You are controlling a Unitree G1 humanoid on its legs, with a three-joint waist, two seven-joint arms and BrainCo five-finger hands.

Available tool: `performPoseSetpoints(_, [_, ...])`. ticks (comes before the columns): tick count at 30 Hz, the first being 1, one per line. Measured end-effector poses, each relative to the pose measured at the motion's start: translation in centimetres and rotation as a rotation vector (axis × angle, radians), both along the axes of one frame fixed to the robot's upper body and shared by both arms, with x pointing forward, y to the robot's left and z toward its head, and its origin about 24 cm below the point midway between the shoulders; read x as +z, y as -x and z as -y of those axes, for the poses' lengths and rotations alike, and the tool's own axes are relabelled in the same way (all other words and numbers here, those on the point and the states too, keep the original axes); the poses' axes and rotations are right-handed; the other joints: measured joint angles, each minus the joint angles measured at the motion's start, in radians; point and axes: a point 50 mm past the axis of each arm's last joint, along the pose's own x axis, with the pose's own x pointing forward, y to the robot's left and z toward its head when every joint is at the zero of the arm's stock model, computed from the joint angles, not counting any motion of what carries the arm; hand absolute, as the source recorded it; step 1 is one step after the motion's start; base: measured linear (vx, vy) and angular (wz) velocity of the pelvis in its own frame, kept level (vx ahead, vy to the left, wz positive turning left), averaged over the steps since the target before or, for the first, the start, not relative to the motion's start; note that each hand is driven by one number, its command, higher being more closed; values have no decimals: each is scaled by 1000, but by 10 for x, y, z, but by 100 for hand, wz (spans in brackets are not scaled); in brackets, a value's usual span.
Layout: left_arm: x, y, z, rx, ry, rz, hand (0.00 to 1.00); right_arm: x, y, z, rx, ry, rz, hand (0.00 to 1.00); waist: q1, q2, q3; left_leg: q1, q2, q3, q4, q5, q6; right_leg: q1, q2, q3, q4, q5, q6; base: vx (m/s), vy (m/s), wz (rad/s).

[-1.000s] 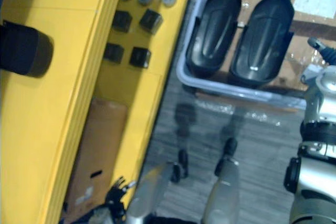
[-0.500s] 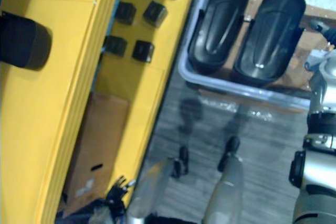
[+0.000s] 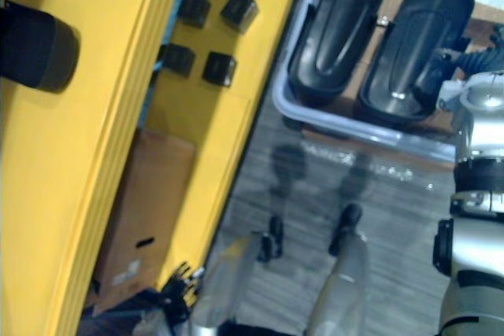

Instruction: Walk over and take plastic housings, then place them on the shelf

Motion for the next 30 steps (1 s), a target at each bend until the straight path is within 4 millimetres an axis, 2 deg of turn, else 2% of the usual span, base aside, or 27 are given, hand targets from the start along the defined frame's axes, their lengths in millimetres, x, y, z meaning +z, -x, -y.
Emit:
performPoseSetpoints(3, [0,0,1,-5,-1,0,0,0,-1,0,-26,-9,-18,0,4,6,-4,-5,3,-1,3,0,0,0,0,-9,-5,2,1,0,4,1])
performPoseSetpoints(4, [0,0,3,-10,1,-1,0,1,-1,1,-44,-9,-17,100,4,15,-10,-12,4,-7,4,0,0,0,0,-17,-11,5,3,3,14,5])
performPoseSetpoints(8, [-2,2,7,-29,7,-9,0,0,0,4,-98,-3,-23,100,12,34,-24,-14,4,-8,-3,0,0,0,0,-17,-18,12,2,3,5,1])
performPoseSetpoints(12, [-4,4,10,-32,13,-22,0,-1,6,15,-153,6,-47,100,22,48,-34,-13,4,-5,-17,2,-1,1,5,-17,-35,27,1,27,23,-3])
performPoseSetpoints(19, [-5,5,14,-45,24,-28,0,-22,7,23,-219,26,-187,100,32,71,-51,4,3,3,-38,7,0,24,7,-21,-71,49,8,30,36,-2])
performPoseSetpoints(30, [0,-2,14,-77,3,25,0,-38,14,35,-326,133,-326,100,51,68,-55,11,-3,-18,-48,26,5,63,4,-50,-111,72,11,-6,26,7])
